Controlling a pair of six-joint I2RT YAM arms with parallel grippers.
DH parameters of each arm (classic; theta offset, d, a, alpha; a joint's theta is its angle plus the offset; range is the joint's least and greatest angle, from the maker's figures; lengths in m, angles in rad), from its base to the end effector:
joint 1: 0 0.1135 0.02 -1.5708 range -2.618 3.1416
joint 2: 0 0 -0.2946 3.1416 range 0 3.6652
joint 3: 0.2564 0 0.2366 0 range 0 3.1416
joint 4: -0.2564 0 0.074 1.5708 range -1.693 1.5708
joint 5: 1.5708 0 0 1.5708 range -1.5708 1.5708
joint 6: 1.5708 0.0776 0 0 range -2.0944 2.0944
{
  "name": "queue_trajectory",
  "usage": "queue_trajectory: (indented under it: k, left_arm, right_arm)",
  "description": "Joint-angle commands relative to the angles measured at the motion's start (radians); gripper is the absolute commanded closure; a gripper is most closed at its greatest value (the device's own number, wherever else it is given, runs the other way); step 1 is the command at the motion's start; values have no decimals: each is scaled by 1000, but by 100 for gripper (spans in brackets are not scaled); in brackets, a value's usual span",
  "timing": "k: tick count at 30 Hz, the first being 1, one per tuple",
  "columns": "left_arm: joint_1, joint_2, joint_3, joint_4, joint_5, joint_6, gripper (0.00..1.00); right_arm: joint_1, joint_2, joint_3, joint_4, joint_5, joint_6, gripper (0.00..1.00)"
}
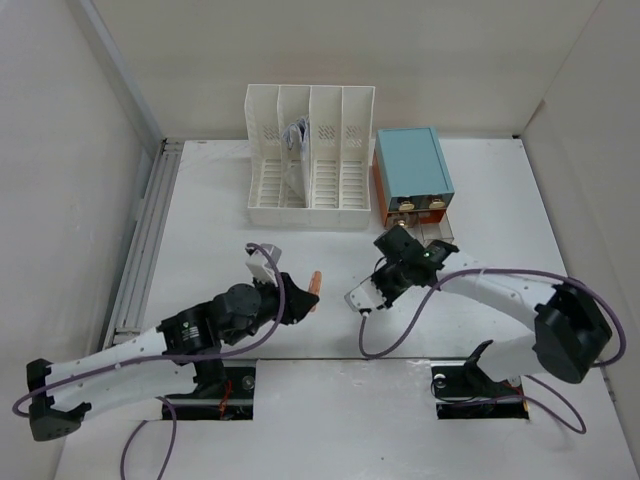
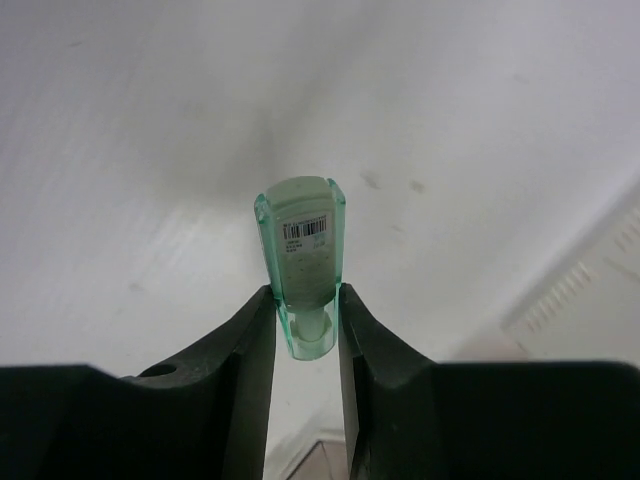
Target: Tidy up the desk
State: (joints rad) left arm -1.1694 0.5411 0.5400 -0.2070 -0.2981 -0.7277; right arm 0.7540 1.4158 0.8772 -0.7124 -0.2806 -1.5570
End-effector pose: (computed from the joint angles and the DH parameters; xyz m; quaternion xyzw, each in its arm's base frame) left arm 0.0762 -0.1213 0.2944 0.0770 0.7699 -0.4389 0.4568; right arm 0.1664 0.1858 0.1976 -0.9034 0.3740 0.0655 0.1991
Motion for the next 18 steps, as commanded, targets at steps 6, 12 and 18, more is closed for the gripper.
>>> queue_trajectory:
  k: [6, 12, 18]
  left_arm:
    - [14, 124, -18, 222, 65, 34, 100]
    - [37, 238, -18, 340, 131, 54, 100]
    - [88, 480, 40, 547, 249, 96, 100]
  right_arm:
    - [-44, -190, -13, 350, 236, 517, 89]
    - [-211, -264, -52, 438, 366, 618, 90]
    - [-363, -233, -43, 453, 374, 689, 92]
